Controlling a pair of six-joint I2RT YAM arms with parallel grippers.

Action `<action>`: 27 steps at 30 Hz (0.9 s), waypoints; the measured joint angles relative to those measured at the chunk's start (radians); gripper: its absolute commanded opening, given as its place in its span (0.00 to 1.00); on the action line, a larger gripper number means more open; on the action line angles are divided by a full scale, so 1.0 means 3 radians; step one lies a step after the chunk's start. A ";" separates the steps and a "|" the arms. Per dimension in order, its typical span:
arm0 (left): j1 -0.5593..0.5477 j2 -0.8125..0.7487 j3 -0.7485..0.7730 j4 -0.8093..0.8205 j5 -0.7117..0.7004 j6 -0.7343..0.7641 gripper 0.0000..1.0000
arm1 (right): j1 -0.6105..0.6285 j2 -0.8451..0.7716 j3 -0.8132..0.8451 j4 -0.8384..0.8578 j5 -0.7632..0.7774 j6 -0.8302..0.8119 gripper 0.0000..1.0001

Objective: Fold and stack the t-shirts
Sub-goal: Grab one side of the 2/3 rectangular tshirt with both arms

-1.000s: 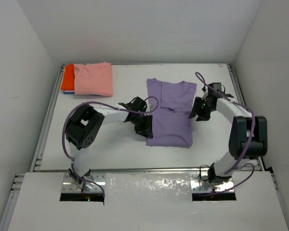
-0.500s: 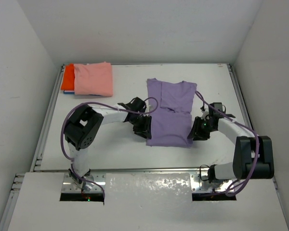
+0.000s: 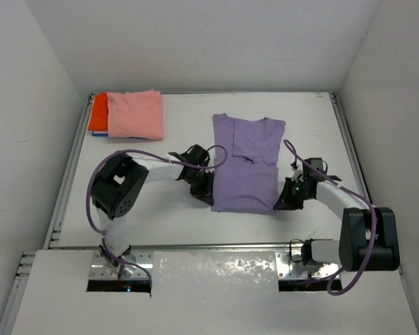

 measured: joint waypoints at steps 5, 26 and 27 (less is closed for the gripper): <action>0.0000 0.0000 -0.0004 0.0004 -0.0043 -0.0001 0.00 | 0.0000 0.0015 0.0038 -0.0070 0.0062 -0.0017 0.00; 0.0023 -0.0043 0.0025 -0.0067 -0.0003 -0.0004 0.56 | -0.0036 0.0088 0.0313 -0.0380 0.0203 -0.0223 0.60; 0.0023 -0.0062 0.0038 -0.0097 0.0028 -0.0028 0.58 | -0.0038 0.0033 0.0313 -0.0402 0.0193 -0.0216 0.61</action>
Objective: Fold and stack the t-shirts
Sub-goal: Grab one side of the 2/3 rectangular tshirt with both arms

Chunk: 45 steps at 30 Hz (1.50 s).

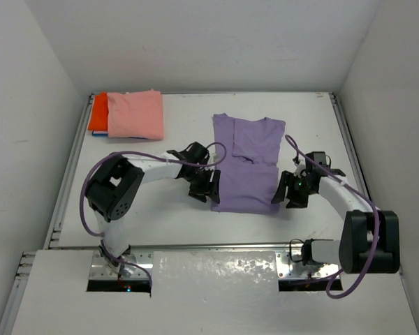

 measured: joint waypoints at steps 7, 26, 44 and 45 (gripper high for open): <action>0.0060 -0.0113 -0.0042 -0.0075 -0.0097 0.0022 0.60 | -0.0004 -0.0216 -0.0104 0.0109 -0.0136 0.0102 0.63; 0.0066 -0.0203 -0.0437 0.0582 0.0148 -0.0300 0.34 | 0.0140 -0.0223 -0.0717 0.0938 -0.0336 0.0636 0.58; 0.0065 -0.0440 -0.0805 0.0871 0.0172 -0.0601 0.00 | 0.0267 -0.0409 -0.0752 0.0852 -0.0084 0.0782 0.02; 0.0065 -0.0516 -0.0861 0.0884 0.0173 -0.0624 0.00 | 0.0267 -0.0460 -0.0752 0.0807 -0.0078 0.0777 0.07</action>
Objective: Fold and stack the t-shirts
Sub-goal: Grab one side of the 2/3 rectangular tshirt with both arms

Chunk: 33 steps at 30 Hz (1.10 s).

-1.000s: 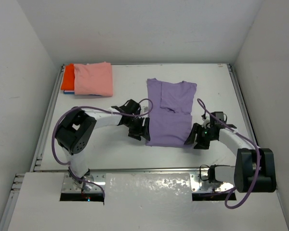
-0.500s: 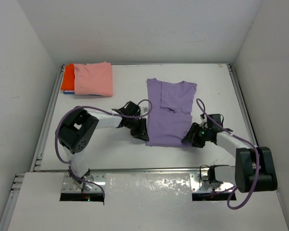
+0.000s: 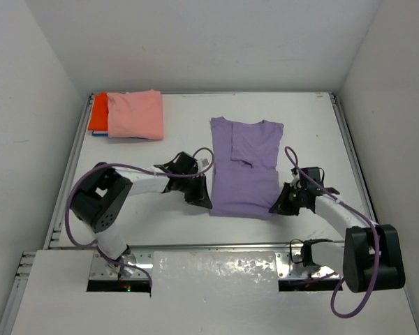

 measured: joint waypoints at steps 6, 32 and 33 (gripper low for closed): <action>-0.0001 -0.0120 -0.0098 0.0018 0.0001 -0.0043 0.39 | 0.0003 -0.0036 -0.0001 -0.0130 0.0014 -0.0078 0.48; -0.0248 0.0045 -0.0276 0.0479 -0.0033 -0.0495 0.10 | 0.0010 -0.0252 -0.0350 0.0158 -0.0167 0.0023 0.17; -0.0248 0.0060 -0.0275 0.0504 -0.0037 -0.0514 0.02 | 0.0013 -0.0228 -0.0350 0.0161 -0.0145 0.0032 0.06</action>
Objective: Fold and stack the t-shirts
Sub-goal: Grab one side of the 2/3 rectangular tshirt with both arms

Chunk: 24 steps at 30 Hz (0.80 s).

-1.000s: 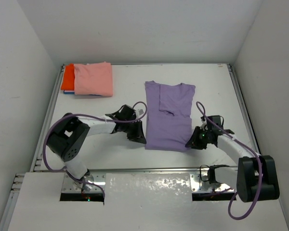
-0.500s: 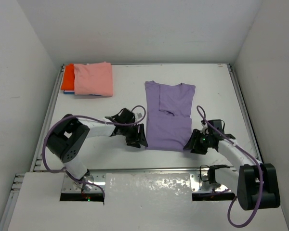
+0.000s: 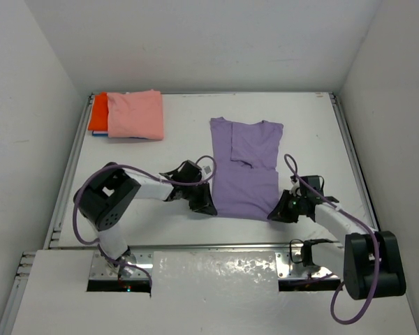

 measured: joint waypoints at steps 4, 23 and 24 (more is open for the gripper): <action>-0.0004 0.0034 -0.0001 0.0028 -0.0088 -0.0011 0.00 | 0.0003 0.0055 0.0009 -0.0003 0.0000 0.0006 0.00; -0.0018 -0.0882 -0.0018 -0.0409 -0.0374 -0.0201 0.00 | 0.0028 -0.0511 0.0366 -0.0827 0.0112 -0.0056 0.00; -0.0018 -0.0937 -0.0018 -0.0431 -0.0387 -0.0220 0.00 | 0.0028 -0.0526 0.0415 -0.0868 0.0131 -0.0056 0.00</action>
